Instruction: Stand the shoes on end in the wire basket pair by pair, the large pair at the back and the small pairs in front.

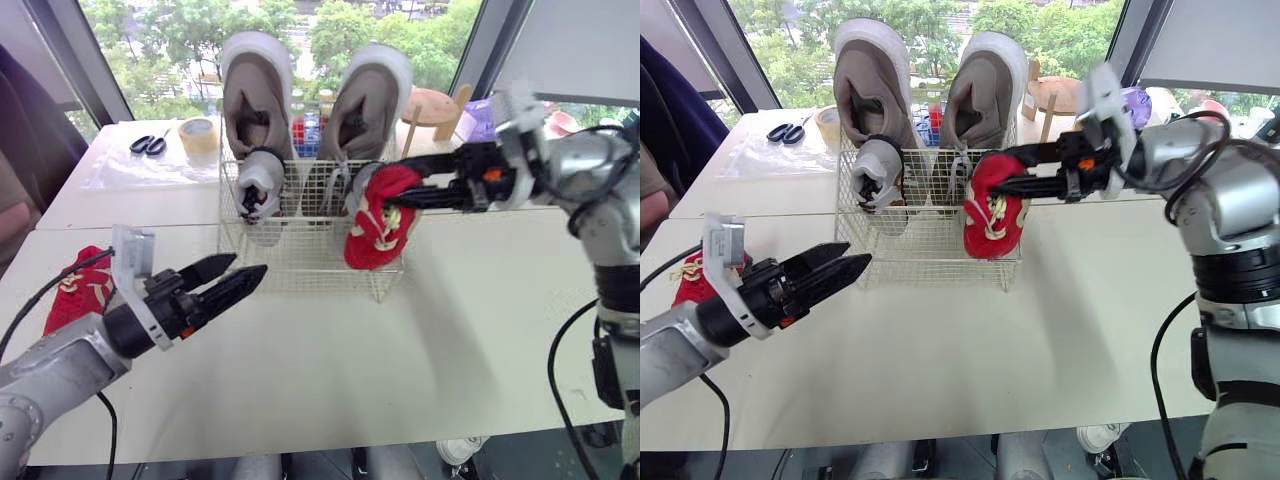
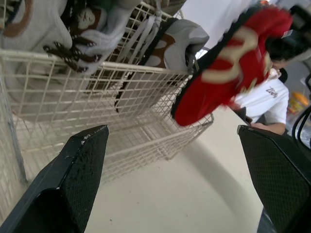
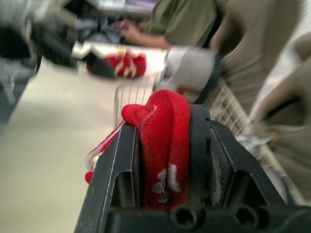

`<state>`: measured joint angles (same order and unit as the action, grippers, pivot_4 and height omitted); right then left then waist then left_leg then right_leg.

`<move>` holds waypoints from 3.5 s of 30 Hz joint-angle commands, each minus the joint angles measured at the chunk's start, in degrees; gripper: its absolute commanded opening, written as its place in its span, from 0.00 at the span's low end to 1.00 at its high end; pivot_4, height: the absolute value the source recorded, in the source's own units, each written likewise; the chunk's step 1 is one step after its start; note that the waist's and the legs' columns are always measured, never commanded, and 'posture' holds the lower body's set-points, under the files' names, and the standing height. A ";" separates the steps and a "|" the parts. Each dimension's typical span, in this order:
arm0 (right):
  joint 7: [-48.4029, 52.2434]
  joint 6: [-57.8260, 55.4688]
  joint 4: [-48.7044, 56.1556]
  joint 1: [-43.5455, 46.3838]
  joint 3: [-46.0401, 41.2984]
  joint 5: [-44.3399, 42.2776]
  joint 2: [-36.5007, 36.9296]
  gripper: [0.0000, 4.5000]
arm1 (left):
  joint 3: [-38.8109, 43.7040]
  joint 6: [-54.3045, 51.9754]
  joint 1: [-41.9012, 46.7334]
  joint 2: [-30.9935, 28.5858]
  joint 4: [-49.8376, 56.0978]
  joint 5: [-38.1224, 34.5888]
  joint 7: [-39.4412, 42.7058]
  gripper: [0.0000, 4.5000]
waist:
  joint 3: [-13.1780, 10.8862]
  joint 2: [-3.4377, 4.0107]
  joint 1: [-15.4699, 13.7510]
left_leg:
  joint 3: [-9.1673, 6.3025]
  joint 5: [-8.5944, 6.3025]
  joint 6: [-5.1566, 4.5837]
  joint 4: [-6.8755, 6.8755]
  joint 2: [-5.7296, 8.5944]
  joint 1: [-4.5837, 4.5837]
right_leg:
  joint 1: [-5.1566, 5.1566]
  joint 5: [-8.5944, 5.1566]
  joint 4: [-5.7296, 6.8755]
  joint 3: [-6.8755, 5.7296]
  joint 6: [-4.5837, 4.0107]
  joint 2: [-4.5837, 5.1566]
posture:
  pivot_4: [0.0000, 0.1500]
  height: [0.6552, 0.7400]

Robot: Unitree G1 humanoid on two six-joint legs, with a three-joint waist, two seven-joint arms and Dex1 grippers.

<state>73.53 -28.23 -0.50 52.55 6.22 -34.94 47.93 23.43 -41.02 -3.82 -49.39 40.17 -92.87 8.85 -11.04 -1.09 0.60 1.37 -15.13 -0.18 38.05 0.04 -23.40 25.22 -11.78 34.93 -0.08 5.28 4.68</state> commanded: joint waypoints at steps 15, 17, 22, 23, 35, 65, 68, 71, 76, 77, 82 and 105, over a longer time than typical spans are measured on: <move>3.54 -14.83 4.23 4.86 -10.39 -10.43 1.30 0.99 | 13.21 -4.32 -5.36 -7.84 -6.03 2.56 2.74 1.00 | -0.05 0.06 0.08 | -0.01 0.00 0.01 -0.05 -0.02 0.00 | 0.08 0.00 0.04 0.00 -0.01 0.03 | 1.00 1.00; 3.03 -19.08 4.35 6.59 -12.84 -14.75 1.65 0.99 | 15.32 -3.94 -3.95 -9.36 -9.38 6.25 0.74 1.00 | -0.06 0.05 0.08 | -0.03 -0.01 0.02 -0.05 -0.04 0.01 | 0.08 0.00 0.05 -0.02 -0.02 0.02 | 1.00 1.00; 3.46 -23.54 8.99 6.80 -11.61 -17.38 2.17 0.99 | 8.59 -8.62 2.70 -17.18 -21.30 24.13 -7.98 1.00 | -0.05 0.04 0.04 | -0.03 -0.01 0.03 -0.06 -0.03 0.03 | 0.05 0.00 0.04 -0.05 -0.02 0.03 | 1.00 1.00; 3.68 -24.28 10.05 6.49 -11.12 -17.77 2.30 0.99 | 7.71 -11.17 4.56 -18.27 -23.35 23.84 -9.40 1.00 | -0.06 0.05 0.11 | -0.01 -0.01 0.03 -0.06 -0.02 0.01 | 0.07 0.00 0.04 -0.05 -0.02 0.03 | 1.00 1.00; 5.68 -22.24 18.01 0.99 -6.93 -15.64 3.60 0.99 | -7.31 -41.95 34.49 -19.70 -42.14 27.71 -20.17 1.00 | -0.11 -0.10 0.03 | -0.02 0.00 0.05 -0.06 0.08 -0.04 | 0.12 0.14 0.18 -0.07 0.24 0.07 | 1.00 1.00; -5.42 -22.49 20.66 -4.50 -9.47 -18.22 1.63 1.00 | -7.31 -42.07 67.71 -5.24 -64.76 70.09 14.77 0.01 | -0.32 -0.80 0.12 | -0.19 0.03 0.08 0.07 -0.02 -0.24 | 0.23 0.25 0.32 -0.15 0.44 0.02 | 1.00 1.00; -5.21 -22.17 19.23 -4.85 -9.54 -17.61 1.77 1.00 | 15.47 -51.02 62.50 7.92 -35.00 71.56 7.61 0.01 | -0.32 -0.78 -0.06 | -0.22 0.02 0.07 0.09 0.12 -0.31 | 0.21 0.34 0.24 -0.16 0.59 0.25 | 1.00 1.00; -5.82 -22.37 17.37 -4.87 -9.76 -17.69 1.05 1.00 | 30.74 -51.39 58.49 22.42 -4.63 64.27 10.27 0.01 | -0.28 -0.74 0.22 | -0.07 -0.02 0.02 0.12 0.27 -0.24 | 0.08 0.44 0.20 -0.12 0.79 0.46 | 1.00 1.00; -4.98 -21.42 13.73 -3.76 -7.67 -15.81 -0.26 1.00 | 38.40 -51.48 61.62 40.86 13.17 56.38 7.92 0.01 | -0.31 -0.80 -0.52 | -0.08 0.04 0.15 0.15 0.23 -0.18 | 0.07 0.45 0.19 -0.17 0.75 0.38 | 1.00 1.00; -4.80 -21.23 13.43 -3.57 -7.28 -15.43 -0.40 1.00 | 38.98 -51.48 62.21 42.43 13.95 55.72 7.21 0.01 | -0.31 -0.80 -0.90 | -0.12 0.07 0.20 0.16 0.23 -0.13 | 0.00 0.46 0.19 -0.20 0.73 0.34 | 1.00 1.00; -3.52 -21.19 11.56 -2.12 -6.18 -14.11 -1.11 1.00 | 38.15 -51.21 59.97 52.71 18.03 51.57 7.12 0.01 | -0.30 -0.79 -1.21 | -0.08 0.08 0.19 0.18 0.23 0.12 | -0.30 0.46 0.12 -0.18 0.69 0.18 | 1.00 1.00; -10.34 -28.07 14.48 -5.01 -12.91 -18.45 -0.25 1.00 | 4.17 -15.97 34.28 49.97 3.64 47.75 1.34 0.01 | -0.15 -0.62 -1.32 | -0.09 0.04 0.09 0.19 0.15 0.53 | -0.70 0.30 0.07 -0.10 0.39 0.06 | 1.00 1.00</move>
<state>63.75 -56.50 12.35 47.36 -4.42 -52.34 47.07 29.49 -57.57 31.50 1.61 44.78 -44.69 11.06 -11.18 -1.71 -0.72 1.28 -15.09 -0.09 38.25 0.19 -22.88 24.53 -11.48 35.00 -0.18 5.68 4.74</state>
